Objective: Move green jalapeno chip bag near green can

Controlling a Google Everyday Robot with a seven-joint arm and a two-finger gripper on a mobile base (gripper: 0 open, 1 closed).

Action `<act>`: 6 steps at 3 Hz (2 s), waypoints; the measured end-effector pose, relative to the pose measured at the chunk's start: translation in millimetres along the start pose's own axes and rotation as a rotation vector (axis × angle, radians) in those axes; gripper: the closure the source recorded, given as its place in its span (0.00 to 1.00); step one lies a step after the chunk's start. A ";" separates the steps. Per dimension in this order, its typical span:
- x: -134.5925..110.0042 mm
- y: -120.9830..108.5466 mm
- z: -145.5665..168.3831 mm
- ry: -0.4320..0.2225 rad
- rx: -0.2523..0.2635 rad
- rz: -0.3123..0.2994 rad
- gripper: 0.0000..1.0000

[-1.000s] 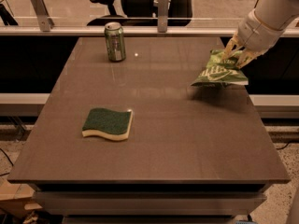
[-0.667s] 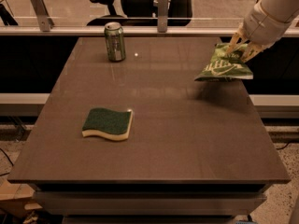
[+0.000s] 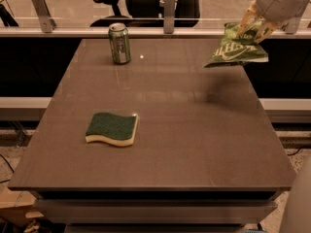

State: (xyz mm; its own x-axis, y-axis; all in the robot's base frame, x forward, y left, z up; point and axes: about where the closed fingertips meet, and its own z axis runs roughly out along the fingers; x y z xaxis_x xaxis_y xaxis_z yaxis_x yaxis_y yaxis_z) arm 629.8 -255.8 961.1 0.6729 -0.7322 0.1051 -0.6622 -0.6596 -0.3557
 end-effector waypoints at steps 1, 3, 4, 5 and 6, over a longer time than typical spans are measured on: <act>1.4 -20.3 -18.5 0.034 0.004 -0.044 1.00; -7.7 -61.1 -30.4 0.052 0.037 -0.125 1.00; -14.1 -79.1 -29.7 0.028 0.080 -0.155 1.00; -23.8 -96.3 -25.7 -0.028 0.144 -0.180 1.00; -34.1 -109.8 -25.0 -0.095 0.220 -0.192 1.00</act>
Offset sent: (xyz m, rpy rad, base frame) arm 0.0126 0.0377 0.0649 -0.0930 -0.0126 0.1237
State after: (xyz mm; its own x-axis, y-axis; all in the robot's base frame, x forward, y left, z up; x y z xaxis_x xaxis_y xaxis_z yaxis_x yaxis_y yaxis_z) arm 671.3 -162.6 1019.7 0.8136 -0.5716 0.1068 -0.4393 -0.7245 -0.5312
